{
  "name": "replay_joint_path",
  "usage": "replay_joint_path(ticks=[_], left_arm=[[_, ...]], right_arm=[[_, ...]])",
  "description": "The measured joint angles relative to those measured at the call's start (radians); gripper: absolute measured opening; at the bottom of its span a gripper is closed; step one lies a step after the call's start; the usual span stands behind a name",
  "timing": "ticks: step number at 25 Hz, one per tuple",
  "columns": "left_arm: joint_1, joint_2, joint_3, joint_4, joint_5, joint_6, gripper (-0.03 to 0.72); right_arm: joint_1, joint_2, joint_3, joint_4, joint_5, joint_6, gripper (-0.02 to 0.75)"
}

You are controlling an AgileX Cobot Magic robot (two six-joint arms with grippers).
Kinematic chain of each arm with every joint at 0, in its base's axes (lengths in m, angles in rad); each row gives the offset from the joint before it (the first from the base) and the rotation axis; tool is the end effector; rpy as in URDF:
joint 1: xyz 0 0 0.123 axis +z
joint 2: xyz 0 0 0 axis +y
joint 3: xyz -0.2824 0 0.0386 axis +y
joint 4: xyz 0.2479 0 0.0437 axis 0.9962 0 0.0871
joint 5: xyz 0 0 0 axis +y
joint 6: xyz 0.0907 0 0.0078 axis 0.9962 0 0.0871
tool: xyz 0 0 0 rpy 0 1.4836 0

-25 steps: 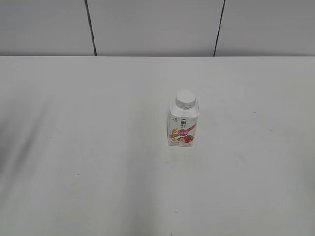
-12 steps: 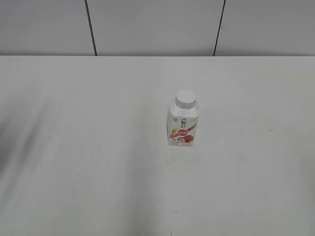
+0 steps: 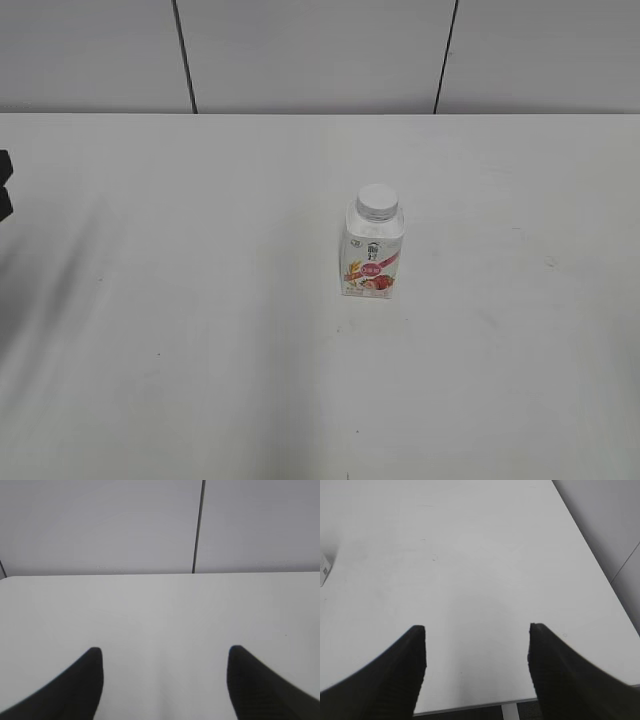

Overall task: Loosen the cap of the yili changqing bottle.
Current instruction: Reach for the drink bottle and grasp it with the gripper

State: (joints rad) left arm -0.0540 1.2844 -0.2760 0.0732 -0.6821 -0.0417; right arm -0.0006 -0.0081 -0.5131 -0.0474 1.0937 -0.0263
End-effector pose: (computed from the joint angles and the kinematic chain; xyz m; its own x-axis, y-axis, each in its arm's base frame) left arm 0.2142 -0.0158 0.1966 -0.2362 0.0279 -0.9713 0.1022 0.9948 0.0037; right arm -0.0091 -0.0038 0.2781 -0.4674 -0.0477 -0.8828 0.0154 0.9980 -0.0621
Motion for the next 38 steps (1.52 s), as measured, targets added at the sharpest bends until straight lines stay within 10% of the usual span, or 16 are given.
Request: replay_joint_path(ticks=[19,38], left_arm=[[0.0,0.184,0.0,0.008,-0.304,0.0,0.46],[0.0,0.318,-0.072,0.244,-0.349,-0.039,0.454]], right_arm=[[0.0,0.0,0.0,0.0,0.0,0.0,0.51],[0.0,0.0,0.0,0.0,0.0,0.0,0.51]])
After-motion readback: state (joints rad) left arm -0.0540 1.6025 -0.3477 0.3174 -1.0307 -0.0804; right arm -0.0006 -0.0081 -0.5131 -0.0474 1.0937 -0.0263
